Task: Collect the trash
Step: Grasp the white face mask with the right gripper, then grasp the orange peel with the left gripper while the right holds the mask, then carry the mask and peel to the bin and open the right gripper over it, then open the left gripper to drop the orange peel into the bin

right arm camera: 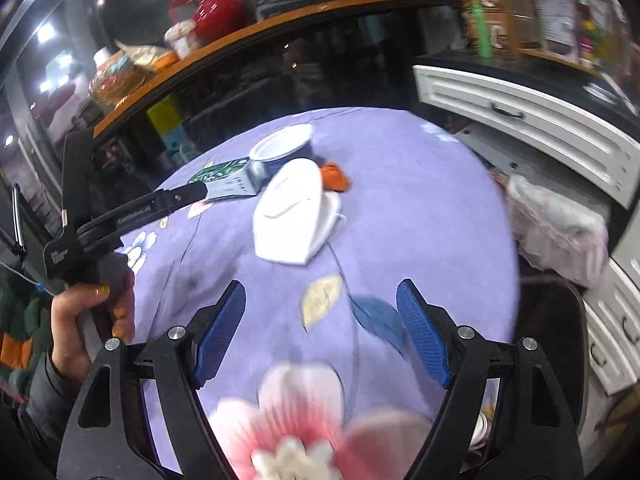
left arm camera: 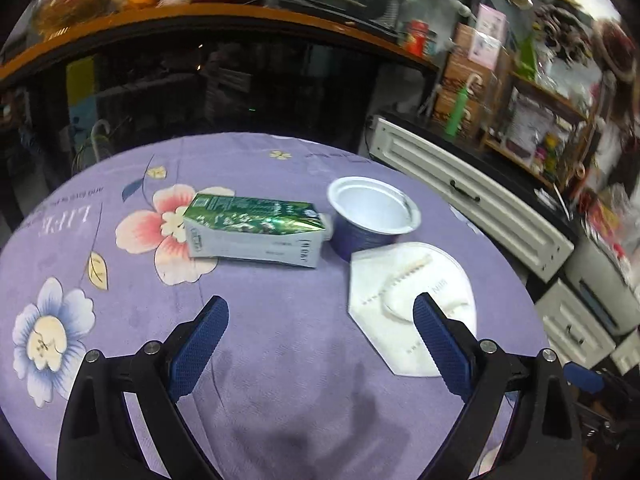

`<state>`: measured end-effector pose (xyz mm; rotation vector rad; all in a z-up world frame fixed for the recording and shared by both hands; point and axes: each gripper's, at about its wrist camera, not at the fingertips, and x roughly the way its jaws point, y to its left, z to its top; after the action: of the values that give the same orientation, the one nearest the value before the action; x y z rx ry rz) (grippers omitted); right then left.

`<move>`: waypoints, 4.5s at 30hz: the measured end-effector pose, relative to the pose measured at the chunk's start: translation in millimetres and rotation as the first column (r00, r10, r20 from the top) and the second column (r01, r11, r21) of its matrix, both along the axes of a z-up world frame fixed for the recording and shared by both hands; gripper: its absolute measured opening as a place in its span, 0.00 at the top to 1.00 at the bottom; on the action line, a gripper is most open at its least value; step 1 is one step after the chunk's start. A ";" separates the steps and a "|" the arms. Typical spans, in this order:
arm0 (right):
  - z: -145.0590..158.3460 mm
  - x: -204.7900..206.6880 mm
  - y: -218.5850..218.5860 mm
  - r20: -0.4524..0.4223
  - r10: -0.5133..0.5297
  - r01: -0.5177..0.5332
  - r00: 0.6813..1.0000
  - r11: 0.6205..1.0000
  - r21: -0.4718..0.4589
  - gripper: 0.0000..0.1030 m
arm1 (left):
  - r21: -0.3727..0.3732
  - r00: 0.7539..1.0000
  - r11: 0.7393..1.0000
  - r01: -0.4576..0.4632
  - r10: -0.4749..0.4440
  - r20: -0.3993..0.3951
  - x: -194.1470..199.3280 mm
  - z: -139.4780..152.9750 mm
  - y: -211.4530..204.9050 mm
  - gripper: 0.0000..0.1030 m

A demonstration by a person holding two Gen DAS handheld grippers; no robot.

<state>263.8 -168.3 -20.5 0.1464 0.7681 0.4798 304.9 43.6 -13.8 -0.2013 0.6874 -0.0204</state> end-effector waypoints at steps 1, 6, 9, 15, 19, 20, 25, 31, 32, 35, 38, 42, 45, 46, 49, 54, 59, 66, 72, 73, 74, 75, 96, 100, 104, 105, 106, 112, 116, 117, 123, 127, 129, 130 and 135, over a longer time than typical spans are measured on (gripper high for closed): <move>-0.1 7.2 7.3 0.000 0.011 -0.011 1.000 1.000 -0.014 0.24 | -0.022 1.000 1.000 -0.006 0.006 -0.015 0.8 -4.3 5.9 0.11; -4.8 51.6 41.4 -0.002 0.041 -0.041 0.999 0.996 -0.083 0.39 | -0.022 1.000 1.000 -0.017 0.018 0.008 -7.1 2.0 12.5 0.12; -14.2 78.3 56.4 -0.033 0.042 -0.045 0.999 0.994 -0.103 0.47 | -0.037 0.999 0.999 -0.015 0.017 0.035 -11.5 7.4 16.4 0.12; -28.9 100.9 66.0 -0.118 0.063 -0.066 0.991 0.998 -0.021 0.71 | -0.052 1.000 0.999 -0.014 0.015 0.019 -8.1 4.7 20.0 0.12; -32.2 97.7 69.0 -0.155 0.103 -0.097 0.983 0.994 0.043 0.91 | -0.076 1.000 0.997 -0.017 0.018 0.017 -8.2 3.6 23.5 0.12; -31.5 94.2 67.8 -0.157 0.116 -0.106 0.981 0.992 0.071 0.95 | -0.076 1.000 0.997 -0.015 0.017 0.015 -8.5 3.5 22.9 0.12; -17.8 70.8 63.4 -0.142 0.173 -0.153 0.975 0.977 0.146 0.97 | -0.057 1.000 0.998 -0.009 0.011 0.028 -9.3 4.3 18.1 0.12; 11.8 28.5 45.5 -0.053 0.160 -0.152 0.986 0.980 0.128 0.97 | -0.051 0.999 0.999 -0.012 0.014 0.038 -8.5 2.1 16.8 0.12; 15.8 21.7 39.8 -0.038 0.148 -0.142 0.988 0.982 0.123 0.98 | -0.049 0.999 0.999 -0.003 0.005 0.035 -8.1 1.1 14.2 0.13; 25.2 1.5 17.7 0.011 0.100 -0.100 0.995 0.990 0.099 0.98 | -0.026 0.998 0.998 0.058 -0.057 0.026 -6.0 -2.3 -2.5 0.15; 28.7 -10.0 -2.3 0.035 0.059 -0.062 0.998 0.996 0.069 0.98 | 0.021 0.992 0.992 0.127 -0.127 -0.004 -0.9 -7.6 -27.5 0.17; 30.3 -24.6 -31.2 0.055 0.001 -0.004 0.999 0.998 0.057 0.98 | 0.100 0.980 0.975 0.198 -0.194 -0.049 13.9 -11.0 -58.8 0.21; 29.3 -30.4 -49.3 0.055 -0.035 0.031 0.998 0.997 0.071 0.98 | 0.136 0.971 0.964 0.230 -0.218 -0.098 37.9 -13.6 -78.7 0.25; 28.6 -31.7 -54.9 0.055 -0.050 0.046 0.997 0.996 0.076 0.98 | 0.129 0.968 0.963 0.237 -0.223 -0.117 46.1 -15.6 -83.2 0.26; 25.2 -34.6 -67.1 0.047 -0.081 0.076 0.996 0.993 0.090 0.98 | 0.110 0.954 0.958 0.264 -0.242 -0.179 71.1 -24.8 -100.1 0.26; 18.4 -40.2 -84.7 0.035 -0.114 0.110 0.993 0.989 0.095 0.98 | 0.139 0.955 0.967 0.215 -0.179 -0.235 106.0 -38.9 -118.3 0.27; 9.7 -46.5 -98.1 0.022 -0.144 0.141 0.989 0.985 0.104 0.98 | 0.164 0.960 0.972 0.168 -0.124 -0.250 120.8 -45.1 -125.3 0.43; 4.1 -60.5 -110.7 0.026 -0.186 0.182 0.982 0.976 0.122 0.98 | 0.157 0.972 0.976 0.150 -0.117 -0.204 105.5 -32.5 -122.9 0.60; 3.9 -76.6 -117.7 0.055 -0.215 0.207 0.975 0.971 0.122 0.98 | 0.145 0.972 0.972 0.185 -0.158 -0.175 78.4 -24.1 -122.0 0.69; 3.8 -79.5 -119.5 0.058 -0.220 0.212 0.974 0.970 0.122 0.98 | 0.118 0.972 0.975 0.189 -0.168 -0.165 72.2 -22.1 -118.7 0.70; 3.3 -83.3 -121.6 0.061 -0.226 0.217 0.972 0.968 0.127 0.98 | 0.098 0.972 0.977 0.192 -0.175 -0.159 67.6 -19.7 -116.1 0.70; 2.4 -87.0 -124.0 0.063 -0.234 0.224 0.970 0.966 0.132 0.98 | 0.078 0.972 0.978 0.194 -0.181 -0.150 59.6 -16.6 -112.5 0.70; -63.7 -125.4 -198.2 -0.042 -0.432 0.434 0.901 0.899 0.065 0.97 | -0.050 0.864 0.863 0.503 -0.502 0.032 -106.2 20.2 -208.3 0.71; -89.3 -107.8 -207.6 -0.082 -0.439 0.442 0.895 0.897 0.025 0.97 | -0.031 0.835 0.835 0.550 -0.549 0.024 -111.3 14.7 -238.8 0.71; -117.6 -91.6 -217.5 -0.135 -0.447 0.452 0.884 0.892 0.004 0.97 | -0.019 0.820 0.820 0.572 -0.572 -0.001 -111.5 5.2 -257.1 0.71; -126.0 -87.3 -220.4 -0.154 -0.455 0.459 0.877 0.888 -0.004 0.95 | -0.015 0.815 0.815 0.579 -0.579 -0.009 -110.9 2.2 -262.2 0.71; -134.7 -83.0 -223.1 -0.179 -0.459 0.464 0.871 0.886 -0.011 0.92 | -0.007 0.810 0.811 0.586 -0.586 -0.017 -110.7 -0.9 -267.6 0.71; -149.9 -99.9 -239.9 -0.206 -0.539 0.553 0.817 0.833 0.012 0.41 | 0.038 0.777 0.777 0.629 -0.626 -0.068 -112.7 -21.6 -293.6 0.71; -141.2 -129.1 -255.1 -0.180 -0.592 0.605 0.785 0.796 0.019 0.29 | 0.061 0.754 0.753 0.655 -0.646 -0.115 -112.2 -41.6 -314.2 0.71; -139.9 -135.0 -258.7 -0.178 -0.602 0.615 0.778 0.789 0.020 0.29 | 0.066 0.749 0.748 0.661 -0.650 -0.126 -112.1 -46.1 -319.1 0.71; -123.4 -169.3 -279.6 -0.148 -0.653 0.663 0.743 0.749 0.023 0.29 | 0.082 0.729 0.731 0.678 -0.654 -0.200 -103.7 -76.7 -344.8 0.71; -114.2 -185.9 -284.4 -0.121 -0.662 0.669 0.740 0.743 0.023 0.29 | 0.105 0.724 0.723 0.682 -0.648 -0.239 -98.7 -91.8 -357.0 0.71; -112.4 -191.5 -285.3 -0.111 -0.663 0.669 0.740 0.743 0.016 0.29 | 0.115 0.723 0.722 0.682 -0.642 -0.257 -96.2 -99.1 -360.2 0.71; -111.9 -193.3 -285.3 -0.107 -0.663 0.668 0.741 0.744 0.016 0.29 | 0.118 0.723 0.723 0.681 -0.638 -0.264 -95.1 -102.3 -361.2 0.71; -111.6 -195.0 -286.2 -0.103 -0.660 0.665 0.744 0.746 0.024 0.29 | 0.108 0.722 0.731 0.674 -0.622 -0.302 -87.5 -114.3 -364.9 0.71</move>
<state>68.8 -454.4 -132.1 0.4844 0.7317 -0.1948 217.4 -321.2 -128.1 0.2654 0.9801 -0.6169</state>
